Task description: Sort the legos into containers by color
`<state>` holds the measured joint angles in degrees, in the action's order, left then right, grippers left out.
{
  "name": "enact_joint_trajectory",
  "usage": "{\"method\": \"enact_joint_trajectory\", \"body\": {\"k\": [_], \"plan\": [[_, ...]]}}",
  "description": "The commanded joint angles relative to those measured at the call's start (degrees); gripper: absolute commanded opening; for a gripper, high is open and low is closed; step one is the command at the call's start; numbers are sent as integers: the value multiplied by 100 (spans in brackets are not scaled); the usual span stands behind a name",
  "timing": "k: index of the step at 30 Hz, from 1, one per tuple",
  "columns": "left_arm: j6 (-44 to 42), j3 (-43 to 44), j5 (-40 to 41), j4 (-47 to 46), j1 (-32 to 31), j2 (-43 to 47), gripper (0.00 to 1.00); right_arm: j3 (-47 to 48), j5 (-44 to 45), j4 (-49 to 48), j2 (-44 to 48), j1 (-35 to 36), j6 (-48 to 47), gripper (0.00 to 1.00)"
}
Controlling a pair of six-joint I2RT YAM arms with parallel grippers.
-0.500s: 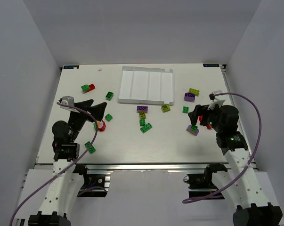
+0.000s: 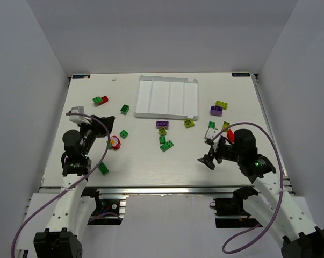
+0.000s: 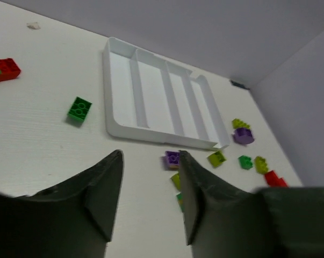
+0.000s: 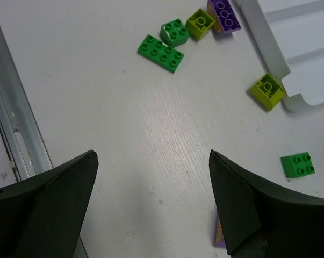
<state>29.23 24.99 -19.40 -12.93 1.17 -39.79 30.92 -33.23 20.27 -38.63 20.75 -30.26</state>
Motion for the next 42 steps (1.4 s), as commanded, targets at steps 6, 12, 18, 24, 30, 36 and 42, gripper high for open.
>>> {"method": "enact_joint_trajectory", "body": {"k": [6, 12, 18, 24, 30, 36, 42], "plan": [[47, 409, 384, 536, 68, -485, 3, 116, 264, 161, 409, 210, -604, 17], [-163, 770, 445, 1012, 156, -1259, 51, 116, 774, 82, 339, 236, -472, 74], [-497, 1130, 1446, 1484, 164, -1882, 75, 107, 1038, 38, 234, 403, -472, 78], [-830, 2061, 2536, 2004, 42, -3209, 74, 99, 1302, 12, 119, 719, -472, 81], [-1411, 3414, 3443, 2470, -389, -4569, 74, 81, 1311, 12, 216, 746, -454, 82], [-3242, 4416, 2847, 2751, -398, -5477, 74, 64, 1188, 21, 304, 755, -454, 82], [-5022, 4145, 2880, 1839, -451, -5847, 77, 55, 1179, 21, 198, 851, -454, 84]]}}
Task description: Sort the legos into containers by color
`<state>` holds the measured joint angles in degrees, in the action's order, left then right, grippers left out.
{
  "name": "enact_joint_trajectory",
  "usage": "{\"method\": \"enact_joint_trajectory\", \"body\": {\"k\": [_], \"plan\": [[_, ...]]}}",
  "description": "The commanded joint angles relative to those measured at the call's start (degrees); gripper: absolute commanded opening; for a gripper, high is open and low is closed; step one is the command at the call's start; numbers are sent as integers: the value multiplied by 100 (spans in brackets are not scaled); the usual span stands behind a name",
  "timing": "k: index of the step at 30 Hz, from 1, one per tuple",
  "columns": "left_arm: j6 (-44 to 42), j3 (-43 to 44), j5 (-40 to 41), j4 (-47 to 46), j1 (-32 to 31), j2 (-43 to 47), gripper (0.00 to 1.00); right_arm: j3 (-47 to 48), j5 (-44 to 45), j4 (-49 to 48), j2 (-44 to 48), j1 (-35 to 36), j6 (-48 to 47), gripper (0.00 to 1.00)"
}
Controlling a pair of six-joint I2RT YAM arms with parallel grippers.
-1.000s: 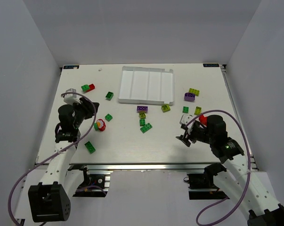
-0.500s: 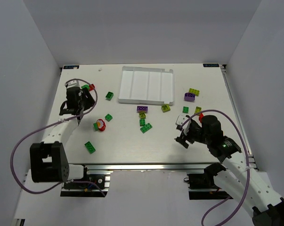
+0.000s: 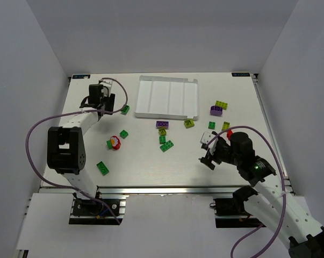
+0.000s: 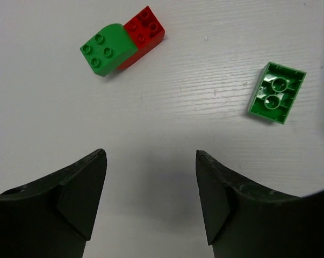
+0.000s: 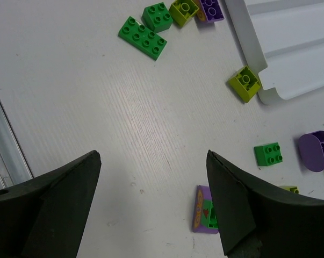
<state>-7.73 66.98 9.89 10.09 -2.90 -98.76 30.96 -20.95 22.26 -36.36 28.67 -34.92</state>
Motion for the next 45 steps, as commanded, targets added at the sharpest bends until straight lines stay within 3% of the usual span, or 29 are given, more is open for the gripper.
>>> {"method": "enact_joint_trajectory", "body": {"k": [1, 3, 6, 8, 13, 29, 38, 45], "plan": [[-1537, 7, -127, -664, -44, -11, 77, 50, -76, -170, -29, 60, 11, 84], [-2046, 392, -145, -474, -36, -423, 77, 50, -111, -161, -38, 78, 11, 85], [-2451, 2120, 12, 1025, -36, -1598, 76, 77, -111, -143, 15, 139, 11, 89], [-2575, 2344, 74, 1232, -44, -1742, 74, 77, -94, -152, 76, 183, 11, 89], [-3147, 2003, 215, 671, -1, -1953, 75, 68, -67, -196, 173, 218, 29, 89], [-3657, 2741, -66, 283, 193, -2569, 76, 68, -41, -196, 208, 350, 20, 89], [-3622, 3777, -980, 1285, 658, -3114, 79, 77, -6, -213, 331, 403, 20, 89], [-3701, 3770, -1261, 1469, 834, -3158, 80, 77, 12, -222, 366, 456, 20, 89]]}}
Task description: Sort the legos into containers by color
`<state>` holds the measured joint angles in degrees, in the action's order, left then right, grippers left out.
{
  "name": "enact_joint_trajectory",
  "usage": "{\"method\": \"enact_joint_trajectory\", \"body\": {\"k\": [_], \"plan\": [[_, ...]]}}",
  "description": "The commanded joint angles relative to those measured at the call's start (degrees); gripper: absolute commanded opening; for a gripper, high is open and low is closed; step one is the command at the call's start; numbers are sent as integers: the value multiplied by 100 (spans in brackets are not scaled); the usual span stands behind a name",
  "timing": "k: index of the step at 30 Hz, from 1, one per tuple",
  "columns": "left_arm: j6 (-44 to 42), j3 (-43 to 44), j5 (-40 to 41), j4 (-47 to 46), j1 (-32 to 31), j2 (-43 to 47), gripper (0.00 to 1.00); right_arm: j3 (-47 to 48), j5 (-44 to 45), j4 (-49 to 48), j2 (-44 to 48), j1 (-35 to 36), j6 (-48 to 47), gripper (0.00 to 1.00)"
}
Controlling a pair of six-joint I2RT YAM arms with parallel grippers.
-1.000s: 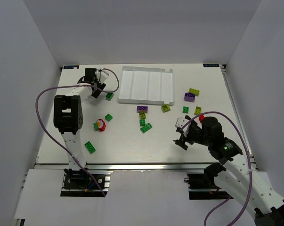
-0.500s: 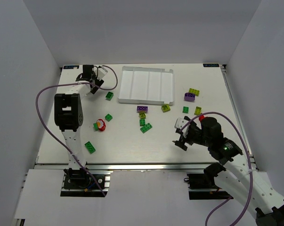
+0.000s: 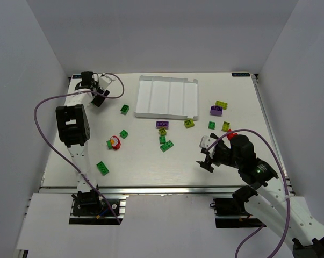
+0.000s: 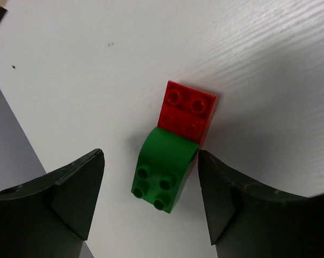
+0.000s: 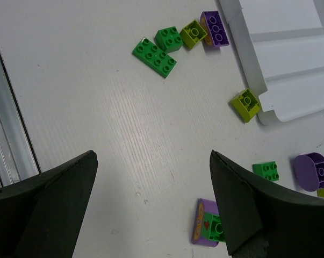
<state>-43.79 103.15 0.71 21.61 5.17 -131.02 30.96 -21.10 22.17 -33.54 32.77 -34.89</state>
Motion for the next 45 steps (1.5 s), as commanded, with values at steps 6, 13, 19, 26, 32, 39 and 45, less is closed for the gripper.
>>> {"method": "enact_joint_trajectory", "body": {"k": [6, 13, 19, 26, 32, 39, 45], "plan": [[-51, 205, -642, 678, 37, 6, 78, 68, 36, -222, 146, 71, 18, 89], [55, 249, -844, 907, 37, -11, 71, 50, 1, -222, 216, 80, 18, 89], [248, 249, -757, 899, 37, 68, 76, 50, 1, -231, 225, 89, 18, 89], [634, 240, -475, 687, 37, 129, 78, 50, -8, -231, 234, 89, 18, 89], [1013, 398, -317, 704, 37, 103, 75, 51, -8, -240, 260, 98, 18, 89], [1171, 548, -308, 828, 37, 103, 70, 50, -8, -240, 286, 115, 18, 89], [1224, 548, -343, 916, 37, 129, 69, 42, -8, -249, 304, 115, 18, 90]]}}
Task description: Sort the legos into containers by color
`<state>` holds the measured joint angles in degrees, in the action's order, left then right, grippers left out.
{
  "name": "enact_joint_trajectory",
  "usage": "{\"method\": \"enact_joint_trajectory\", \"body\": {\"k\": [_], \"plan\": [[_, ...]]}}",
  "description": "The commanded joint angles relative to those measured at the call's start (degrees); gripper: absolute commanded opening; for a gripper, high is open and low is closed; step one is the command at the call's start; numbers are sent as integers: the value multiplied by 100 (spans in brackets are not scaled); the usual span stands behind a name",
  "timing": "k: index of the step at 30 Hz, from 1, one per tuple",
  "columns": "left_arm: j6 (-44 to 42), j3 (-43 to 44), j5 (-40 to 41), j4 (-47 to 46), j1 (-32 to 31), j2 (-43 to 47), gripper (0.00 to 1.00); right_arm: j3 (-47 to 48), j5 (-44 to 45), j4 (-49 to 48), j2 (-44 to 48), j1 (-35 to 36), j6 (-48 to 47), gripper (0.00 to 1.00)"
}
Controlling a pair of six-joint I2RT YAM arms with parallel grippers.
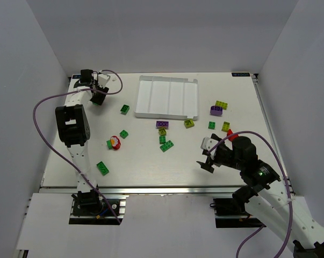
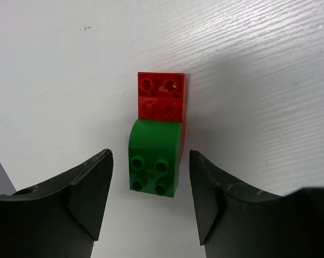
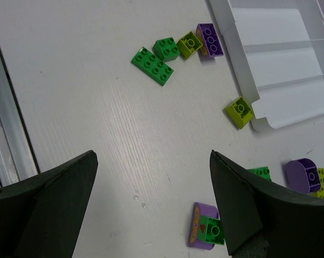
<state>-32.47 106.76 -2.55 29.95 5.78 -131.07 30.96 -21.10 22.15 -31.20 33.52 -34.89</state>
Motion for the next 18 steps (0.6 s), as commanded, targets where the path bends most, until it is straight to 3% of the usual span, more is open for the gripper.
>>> {"method": "enact_joint_trajectory", "body": {"k": [1, 5, 12, 15, 16, 18], "plan": [[83, 187, -18, 89, -24, 134, 68, 50, -8, -246, 79, 41, 18, 89], [109, 196, -62, 168, -24, 108, 64, 42, -8, -246, 79, 41, 18, 89], [162, 284, -141, 265, -24, 116, 48, 42, -8, -255, 97, 50, 18, 89], [179, 275, -167, 283, -24, 116, 30, 42, 1, -255, 105, 50, 18, 89], [214, 284, -193, 292, -24, 125, 12, 50, 1, -264, 88, 41, 18, 89], [485, 301, -394, 239, -33, 230, 0, 33, 45, -308, 71, 50, 53, 89]]}}
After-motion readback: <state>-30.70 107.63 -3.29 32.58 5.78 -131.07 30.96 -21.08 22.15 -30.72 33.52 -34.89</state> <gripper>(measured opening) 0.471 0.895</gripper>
